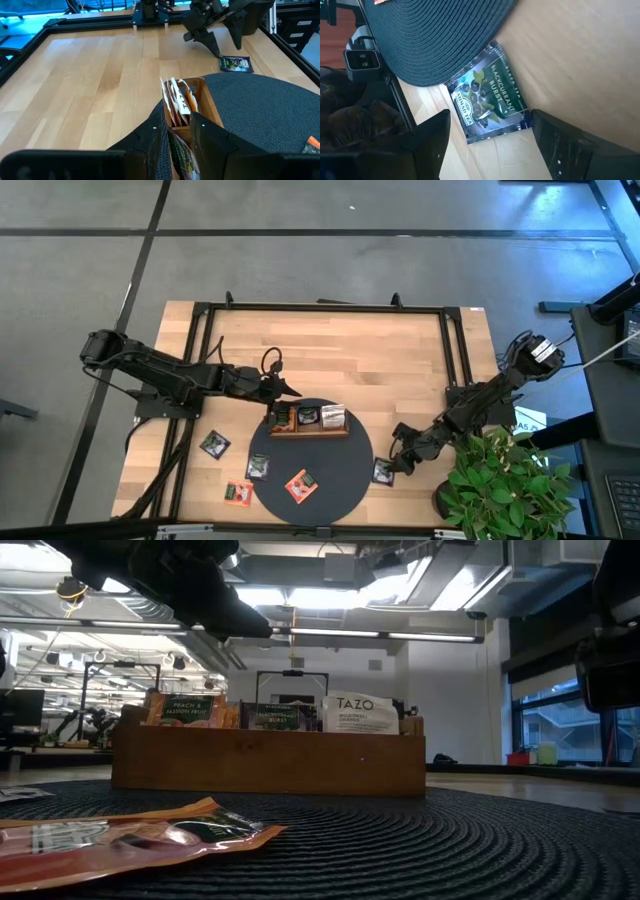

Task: Pick & Place Tea
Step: Put the black tea bag into the middle section of the wooden organizer

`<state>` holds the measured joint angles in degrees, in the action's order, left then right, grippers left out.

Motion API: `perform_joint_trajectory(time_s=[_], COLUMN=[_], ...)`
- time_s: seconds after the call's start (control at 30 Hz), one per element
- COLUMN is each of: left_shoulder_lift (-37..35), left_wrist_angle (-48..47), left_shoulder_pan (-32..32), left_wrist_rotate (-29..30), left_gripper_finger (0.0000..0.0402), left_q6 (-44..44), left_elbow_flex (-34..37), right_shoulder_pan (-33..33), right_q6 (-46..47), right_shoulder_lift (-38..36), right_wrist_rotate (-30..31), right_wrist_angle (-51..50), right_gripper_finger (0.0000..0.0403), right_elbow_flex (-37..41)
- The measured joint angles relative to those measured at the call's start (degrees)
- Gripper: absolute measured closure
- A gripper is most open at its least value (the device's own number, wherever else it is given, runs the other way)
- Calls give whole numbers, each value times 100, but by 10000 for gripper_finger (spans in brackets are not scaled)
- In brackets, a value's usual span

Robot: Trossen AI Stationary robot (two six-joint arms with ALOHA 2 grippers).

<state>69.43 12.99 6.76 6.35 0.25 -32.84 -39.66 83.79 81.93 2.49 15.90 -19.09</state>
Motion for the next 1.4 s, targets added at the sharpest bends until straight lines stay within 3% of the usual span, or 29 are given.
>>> perform_joint_trajectory(time_s=[0.23, 0.47, 0.63, 0.83, 1.1, 1.4], left_shoulder_lift=[-1, 1, 474, 1606, 3248, 4950], left_wrist_angle=[2, 12, 548, 245, -298, -1525], left_shoulder_pan=[0, 0, 104, 519, 786, 1169], left_wrist_rotate=[0, -31, -501, -631, -1450, -1486], left_gripper_finger=[302, 302, 302, 302, 302, 302], left_q6=[0, -31, 384, 1103, 1325, 1496], left_elbow_flex=[0, 0, -125, -1233, -3082, -5256], right_shoulder_pan=[2, 2, -2, -4, 1, -4], right_q6=[-11, -25, -309, -308, -311, -323], right_shoulder_lift=[77, 90, 99, 101, 101, 101], right_wrist_rotate=[-41, -38, 15, 42, 63, 210], right_wrist_angle=[52, -60, -71, -68, -77, -79], right_gripper_finger=[144, 217, 258, 278, 281, 281], right_elbow_flex=[4, 20, 35, 37, 35, 35])
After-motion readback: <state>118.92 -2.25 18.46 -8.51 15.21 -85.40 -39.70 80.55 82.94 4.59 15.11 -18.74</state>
